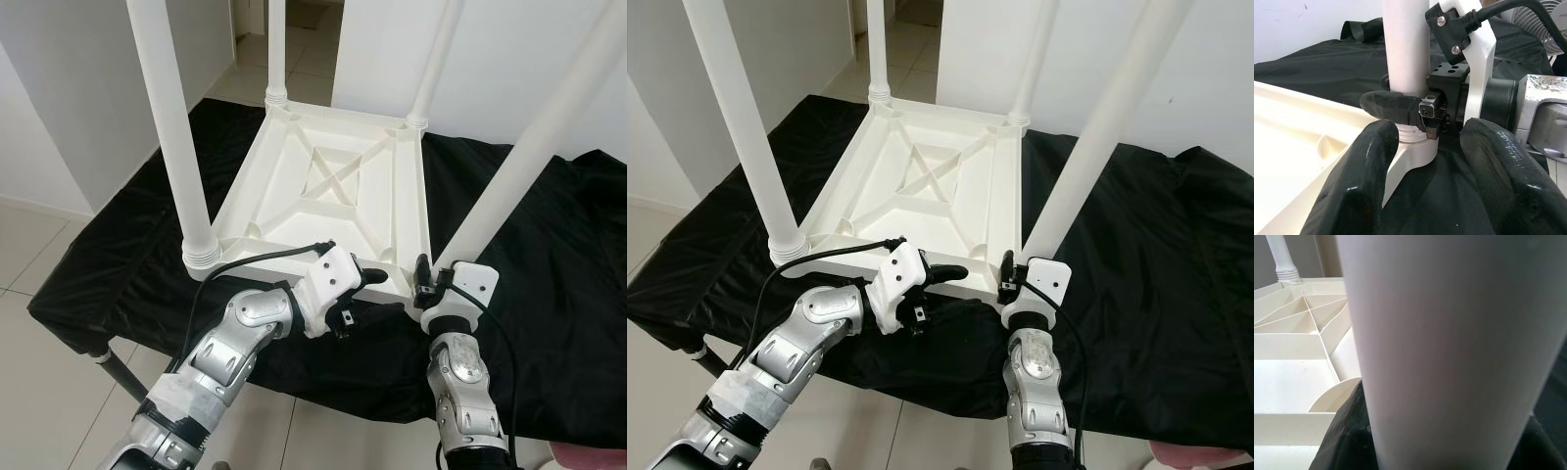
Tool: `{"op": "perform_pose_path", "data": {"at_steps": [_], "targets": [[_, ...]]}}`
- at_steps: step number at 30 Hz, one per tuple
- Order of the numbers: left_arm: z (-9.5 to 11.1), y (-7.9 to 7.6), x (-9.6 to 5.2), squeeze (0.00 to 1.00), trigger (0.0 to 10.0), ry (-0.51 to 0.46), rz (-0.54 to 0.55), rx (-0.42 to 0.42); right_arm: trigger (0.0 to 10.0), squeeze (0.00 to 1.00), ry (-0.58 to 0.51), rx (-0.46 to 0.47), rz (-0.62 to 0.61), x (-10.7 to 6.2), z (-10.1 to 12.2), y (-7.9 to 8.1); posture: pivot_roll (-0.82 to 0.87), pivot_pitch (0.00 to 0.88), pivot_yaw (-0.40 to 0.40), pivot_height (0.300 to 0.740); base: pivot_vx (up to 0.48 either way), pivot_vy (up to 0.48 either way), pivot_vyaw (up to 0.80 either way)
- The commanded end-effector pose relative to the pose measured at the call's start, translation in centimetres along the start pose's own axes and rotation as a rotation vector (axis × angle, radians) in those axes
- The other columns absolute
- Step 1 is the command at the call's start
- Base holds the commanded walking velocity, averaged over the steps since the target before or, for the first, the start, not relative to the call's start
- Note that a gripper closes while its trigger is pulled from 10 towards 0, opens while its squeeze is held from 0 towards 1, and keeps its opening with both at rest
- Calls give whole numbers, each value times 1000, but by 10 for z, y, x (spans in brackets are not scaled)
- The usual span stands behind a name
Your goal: Building children table
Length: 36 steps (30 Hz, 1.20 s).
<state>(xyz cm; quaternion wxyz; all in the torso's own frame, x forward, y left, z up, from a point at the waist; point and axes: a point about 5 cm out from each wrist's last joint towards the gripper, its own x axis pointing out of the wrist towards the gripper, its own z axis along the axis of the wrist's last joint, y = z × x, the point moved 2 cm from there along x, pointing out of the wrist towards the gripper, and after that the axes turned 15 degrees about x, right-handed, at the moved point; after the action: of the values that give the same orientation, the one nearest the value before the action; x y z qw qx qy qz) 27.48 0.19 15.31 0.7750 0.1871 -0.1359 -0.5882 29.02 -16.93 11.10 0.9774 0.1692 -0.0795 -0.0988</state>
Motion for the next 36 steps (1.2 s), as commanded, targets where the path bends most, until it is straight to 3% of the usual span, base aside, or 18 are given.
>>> {"op": "perform_pose_path", "data": {"at_steps": [1,7,9,22,23,24,30,32,36], "targets": [[1,-3,1,0,10000,-9,-23,4,10000,0,71,21,-79,-10,-18,-7,-80,0,-38,740,0,0,0],[2,-3,2,0,10000,-10,-26,3,10000,0,42,-7,-84,-8,-13,-10,-80,0,-39,740,0,0,0],[2,-4,2,0,10000,-11,-26,1,10000,1000,20,-14,-34,-8,-8,-11,-78,0,-42,740,0,0,0],[1,-6,1,0,10000,-8,-25,-3,10000,1000,16,14,39,-8,1,-23,-75,0,-46,740,0,0,0],[1,-8,1,0,10000,-8,-28,-7,10000,580,30,31,100,-7,1,-24,-77,0,-45,740,0,0,0],[1,-9,0,0,10000,-9,-33,-10,10000,0,39,33,164,-7,3,-24,-77,0,-45,740,0,0,0],[1,-12,1,0,10000,-9,-44,-13,10000,0,66,-8,330,-3,9,-26,-84,0,-31,740,0,0,0],[1,-12,1,0,10000,-10,-47,-13,10000,0,114,-53,461,2,10,-25,-87,0,-27,740,0,0,0],[2,-12,2,0,10000,-12,-51,-12,10000,0,160,-75,551,7,10,-22,-86,0,-27,740,0,0,0]]}}
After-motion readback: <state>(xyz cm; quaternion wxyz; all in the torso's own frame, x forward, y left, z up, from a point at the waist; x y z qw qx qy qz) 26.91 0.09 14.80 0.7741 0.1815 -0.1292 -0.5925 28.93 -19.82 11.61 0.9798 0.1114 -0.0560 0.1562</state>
